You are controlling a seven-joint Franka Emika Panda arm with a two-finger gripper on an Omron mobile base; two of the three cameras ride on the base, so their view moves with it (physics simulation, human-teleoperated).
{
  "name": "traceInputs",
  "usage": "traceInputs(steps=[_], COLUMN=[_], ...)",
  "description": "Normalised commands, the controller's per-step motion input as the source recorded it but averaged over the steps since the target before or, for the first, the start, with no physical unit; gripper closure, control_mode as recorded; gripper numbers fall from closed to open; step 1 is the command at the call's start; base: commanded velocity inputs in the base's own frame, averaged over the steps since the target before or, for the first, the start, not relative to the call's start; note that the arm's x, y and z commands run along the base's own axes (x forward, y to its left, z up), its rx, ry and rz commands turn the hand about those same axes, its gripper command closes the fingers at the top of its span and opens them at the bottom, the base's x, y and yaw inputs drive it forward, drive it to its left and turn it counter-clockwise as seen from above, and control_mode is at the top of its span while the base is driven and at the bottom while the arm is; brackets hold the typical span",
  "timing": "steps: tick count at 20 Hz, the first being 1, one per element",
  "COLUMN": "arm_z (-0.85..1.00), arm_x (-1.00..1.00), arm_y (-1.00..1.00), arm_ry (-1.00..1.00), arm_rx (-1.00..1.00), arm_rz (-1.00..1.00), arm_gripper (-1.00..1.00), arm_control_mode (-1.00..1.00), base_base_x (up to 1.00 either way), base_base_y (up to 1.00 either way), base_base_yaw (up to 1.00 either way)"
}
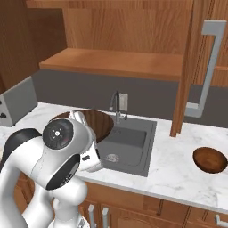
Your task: Pick up the bowls on the counter and stack them on top of one another in the open cabinet. Place the smaller bowl on top of the larger bowl.
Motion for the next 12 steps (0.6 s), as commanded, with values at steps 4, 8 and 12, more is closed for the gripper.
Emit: traceInputs(steps=[4, 8, 12], arm_z=[0.00, 0.00, 0.00], arm_x=[0.00, 0.00, 0.00], arm_y=[0.00, 0.00, 0.00], arm_ry=[0.00, 0.00, 0.00], arm_rx=[0.00, 0.00, 0.00], arm_rz=[0.00, 0.00, 0.00], arm_gripper=[1.00, 1.00, 1.00], arm_control_mode=[1.00, 1.00, 1.00], base_base_x=[0.58, 0.50, 0.51], base_base_y=[-0.15, -0.11, -0.09], base_base_yaw=[0.02, 0.11, 0.12])
